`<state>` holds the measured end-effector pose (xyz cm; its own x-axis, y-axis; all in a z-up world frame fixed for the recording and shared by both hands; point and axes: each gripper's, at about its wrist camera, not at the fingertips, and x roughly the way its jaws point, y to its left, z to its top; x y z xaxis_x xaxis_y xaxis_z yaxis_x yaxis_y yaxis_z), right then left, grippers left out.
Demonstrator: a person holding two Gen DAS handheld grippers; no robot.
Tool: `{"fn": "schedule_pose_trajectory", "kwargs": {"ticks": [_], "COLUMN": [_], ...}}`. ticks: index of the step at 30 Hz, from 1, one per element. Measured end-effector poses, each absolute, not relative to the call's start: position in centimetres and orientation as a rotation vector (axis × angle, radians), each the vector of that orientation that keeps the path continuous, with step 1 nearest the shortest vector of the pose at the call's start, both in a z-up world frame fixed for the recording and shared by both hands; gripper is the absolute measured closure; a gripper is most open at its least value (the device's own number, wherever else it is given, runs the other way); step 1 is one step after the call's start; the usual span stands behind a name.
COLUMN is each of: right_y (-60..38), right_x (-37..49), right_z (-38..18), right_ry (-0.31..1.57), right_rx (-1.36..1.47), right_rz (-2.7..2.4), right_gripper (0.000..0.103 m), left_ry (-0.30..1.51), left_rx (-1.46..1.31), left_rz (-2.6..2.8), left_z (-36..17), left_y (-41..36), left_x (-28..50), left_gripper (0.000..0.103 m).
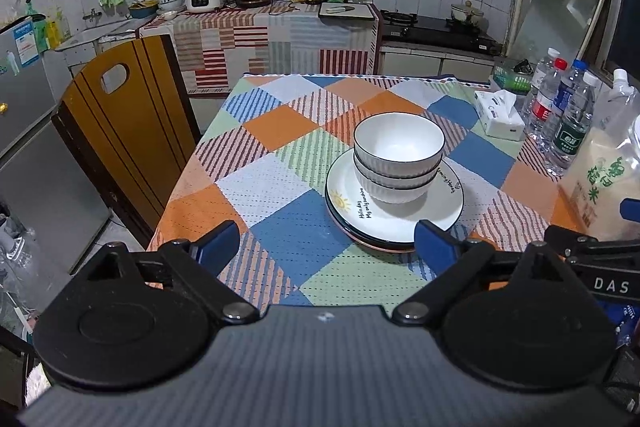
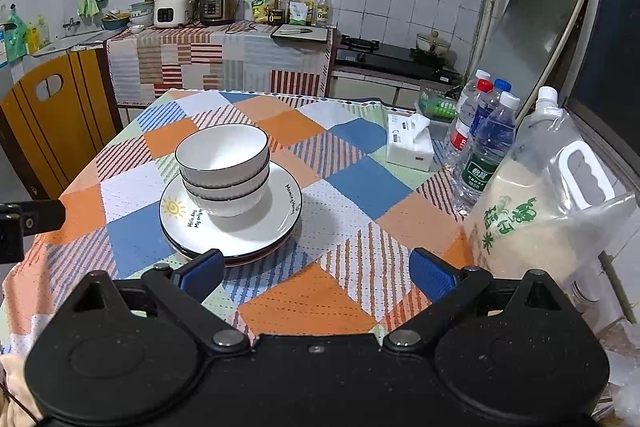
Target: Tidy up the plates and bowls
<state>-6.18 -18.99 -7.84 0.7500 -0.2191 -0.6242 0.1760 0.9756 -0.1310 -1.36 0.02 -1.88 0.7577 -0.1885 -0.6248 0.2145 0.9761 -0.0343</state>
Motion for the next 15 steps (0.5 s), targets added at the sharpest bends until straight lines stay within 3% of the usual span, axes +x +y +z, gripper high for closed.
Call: {"fn": "schedule_pose_trajectory", "kwargs": {"ticks": [15], "right_y": [-18.99], "right_x": [-6.17], "right_z": [-8.47], "right_ry": [0.706], "right_rx": [-0.052], "right_rz": [-0.22], "right_gripper": [0.003], "left_ry": [0.642], "left_rx": [0.054], "left_rz": [-0.22], "left_z": [-1.57], "left_y": [-0.24], "left_x": [-2.05], "left_gripper": [0.008]}}
